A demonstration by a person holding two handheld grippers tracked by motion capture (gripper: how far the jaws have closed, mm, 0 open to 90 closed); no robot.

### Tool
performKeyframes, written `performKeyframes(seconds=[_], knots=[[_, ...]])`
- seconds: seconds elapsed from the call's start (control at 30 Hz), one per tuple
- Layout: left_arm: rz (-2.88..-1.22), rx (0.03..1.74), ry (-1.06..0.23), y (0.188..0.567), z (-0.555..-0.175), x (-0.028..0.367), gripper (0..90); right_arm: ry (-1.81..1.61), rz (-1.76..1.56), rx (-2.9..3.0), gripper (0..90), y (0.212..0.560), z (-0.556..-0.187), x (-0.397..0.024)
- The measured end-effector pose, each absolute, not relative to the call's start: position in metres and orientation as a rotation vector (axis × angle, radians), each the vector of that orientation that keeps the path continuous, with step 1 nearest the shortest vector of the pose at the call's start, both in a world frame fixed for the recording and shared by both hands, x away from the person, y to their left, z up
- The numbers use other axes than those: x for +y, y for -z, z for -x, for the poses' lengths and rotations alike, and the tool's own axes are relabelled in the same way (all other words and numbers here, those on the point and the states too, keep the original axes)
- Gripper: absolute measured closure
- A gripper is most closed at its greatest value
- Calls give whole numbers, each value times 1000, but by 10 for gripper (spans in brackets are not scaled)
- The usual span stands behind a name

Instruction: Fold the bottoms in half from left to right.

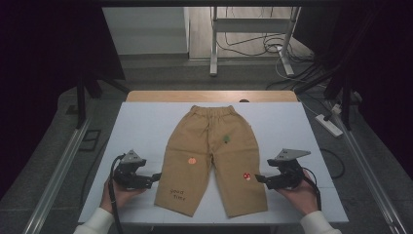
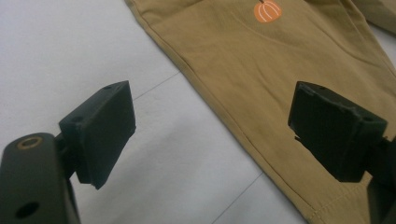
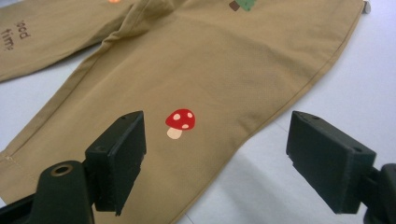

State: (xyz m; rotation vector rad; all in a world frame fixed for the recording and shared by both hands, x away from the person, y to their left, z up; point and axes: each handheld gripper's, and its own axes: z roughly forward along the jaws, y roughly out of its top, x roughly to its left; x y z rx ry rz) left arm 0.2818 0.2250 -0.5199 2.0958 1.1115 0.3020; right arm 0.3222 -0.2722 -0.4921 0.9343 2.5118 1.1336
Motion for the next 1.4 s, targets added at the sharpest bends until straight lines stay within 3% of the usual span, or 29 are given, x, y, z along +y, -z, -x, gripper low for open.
performKeyframes(seconds=[0.7, 1.4], knots=[[-2088, 1107, -310, 517, -288, 223, 153, -1141, -919, 2527, 202, 495, -321, -262], [-2080, 1094, -299, 517, -293, 220, 160, -1153, -830, 2573, 206, 496, -321, -211]])
